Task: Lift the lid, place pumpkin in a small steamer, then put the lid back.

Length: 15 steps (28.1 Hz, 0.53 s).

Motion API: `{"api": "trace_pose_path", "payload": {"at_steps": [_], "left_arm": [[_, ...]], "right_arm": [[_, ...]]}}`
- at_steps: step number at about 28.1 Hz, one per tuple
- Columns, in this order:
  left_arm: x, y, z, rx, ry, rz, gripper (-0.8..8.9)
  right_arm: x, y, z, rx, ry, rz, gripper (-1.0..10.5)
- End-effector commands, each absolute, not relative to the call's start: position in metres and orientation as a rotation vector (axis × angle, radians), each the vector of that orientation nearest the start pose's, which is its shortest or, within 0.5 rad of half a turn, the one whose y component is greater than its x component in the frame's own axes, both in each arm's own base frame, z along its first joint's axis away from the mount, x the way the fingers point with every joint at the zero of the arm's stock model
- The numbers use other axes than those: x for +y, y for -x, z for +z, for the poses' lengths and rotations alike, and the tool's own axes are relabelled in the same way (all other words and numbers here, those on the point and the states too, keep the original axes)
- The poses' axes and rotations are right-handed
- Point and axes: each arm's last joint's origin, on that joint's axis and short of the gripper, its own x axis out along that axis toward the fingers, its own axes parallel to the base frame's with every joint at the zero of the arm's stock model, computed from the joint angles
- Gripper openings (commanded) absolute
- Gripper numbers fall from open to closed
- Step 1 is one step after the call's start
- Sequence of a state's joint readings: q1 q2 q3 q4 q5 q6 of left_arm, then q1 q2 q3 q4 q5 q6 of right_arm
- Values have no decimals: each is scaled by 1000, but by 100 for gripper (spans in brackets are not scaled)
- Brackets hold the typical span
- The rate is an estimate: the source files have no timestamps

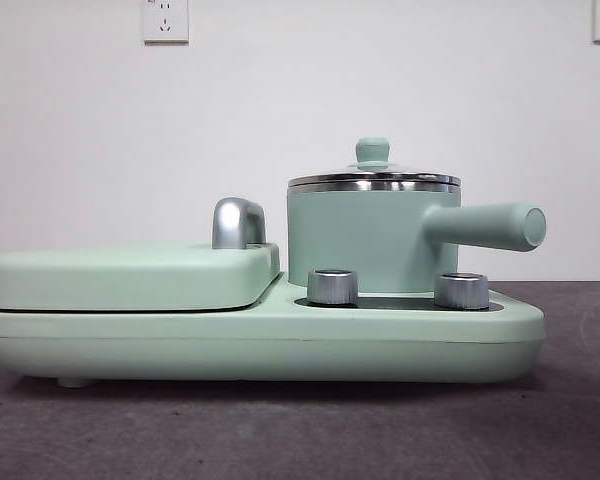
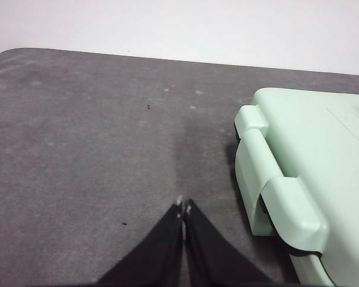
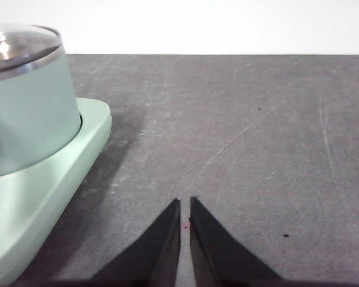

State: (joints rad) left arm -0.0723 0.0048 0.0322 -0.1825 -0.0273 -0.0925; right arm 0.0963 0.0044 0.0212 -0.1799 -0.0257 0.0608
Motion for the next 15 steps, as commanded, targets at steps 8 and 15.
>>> {"api": "trace_pose_path", "payload": {"at_steps": [8, 15], "left_arm": [[-6, -95, 150, 178, 70, -35, 6], [-6, -95, 150, 178, 70, -35, 6]], "right_arm": [[10, -96, 152, 149, -36, 118, 25], [10, -96, 152, 149, -35, 118, 25]]}}
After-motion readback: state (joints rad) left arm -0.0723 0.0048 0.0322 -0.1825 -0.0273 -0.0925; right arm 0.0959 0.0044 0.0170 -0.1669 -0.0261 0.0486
